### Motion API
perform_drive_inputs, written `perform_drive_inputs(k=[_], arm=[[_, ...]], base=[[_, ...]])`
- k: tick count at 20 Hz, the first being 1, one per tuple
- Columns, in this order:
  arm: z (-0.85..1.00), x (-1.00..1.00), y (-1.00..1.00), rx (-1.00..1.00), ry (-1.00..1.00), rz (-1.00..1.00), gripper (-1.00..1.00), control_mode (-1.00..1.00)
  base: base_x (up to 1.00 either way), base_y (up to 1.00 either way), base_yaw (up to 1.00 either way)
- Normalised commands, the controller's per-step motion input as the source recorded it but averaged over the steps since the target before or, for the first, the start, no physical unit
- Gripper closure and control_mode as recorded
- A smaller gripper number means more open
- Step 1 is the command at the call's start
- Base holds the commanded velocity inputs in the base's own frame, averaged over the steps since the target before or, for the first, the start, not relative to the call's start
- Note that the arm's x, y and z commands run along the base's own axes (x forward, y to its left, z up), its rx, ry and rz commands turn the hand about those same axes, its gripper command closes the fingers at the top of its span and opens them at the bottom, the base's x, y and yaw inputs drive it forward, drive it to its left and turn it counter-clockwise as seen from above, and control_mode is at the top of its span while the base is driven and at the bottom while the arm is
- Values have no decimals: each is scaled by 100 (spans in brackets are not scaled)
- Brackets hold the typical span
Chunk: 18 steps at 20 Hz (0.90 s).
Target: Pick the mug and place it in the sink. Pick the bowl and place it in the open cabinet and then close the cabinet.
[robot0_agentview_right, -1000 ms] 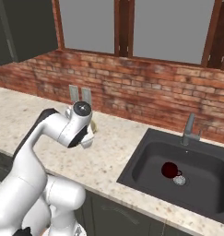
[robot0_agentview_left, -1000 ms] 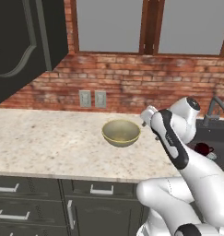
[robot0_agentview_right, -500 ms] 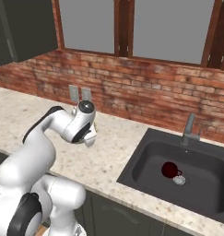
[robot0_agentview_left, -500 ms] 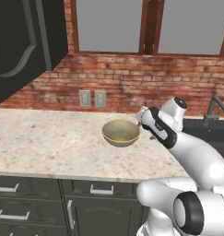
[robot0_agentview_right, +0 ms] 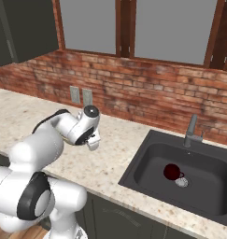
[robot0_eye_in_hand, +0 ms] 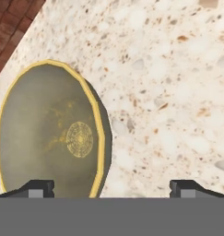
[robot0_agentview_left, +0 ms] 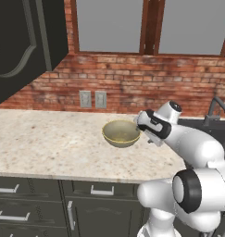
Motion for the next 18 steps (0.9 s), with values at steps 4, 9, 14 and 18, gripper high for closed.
perform_drive_inputs(k=[4, 9, 14, 18], arm=[[-12, 34, 3, 1, -1, 0, -100, -100], [-15, 35, 0, 2, 0, 0, -100, -100], [-29, 20, 0, 2, 0, 0, -100, -100], [-33, 6, 3, 0, 0, 0, -100, -100]], base=[[0, 0, 0], [0, 0, 0], [0, 0, 0], [0, 0, 0]])
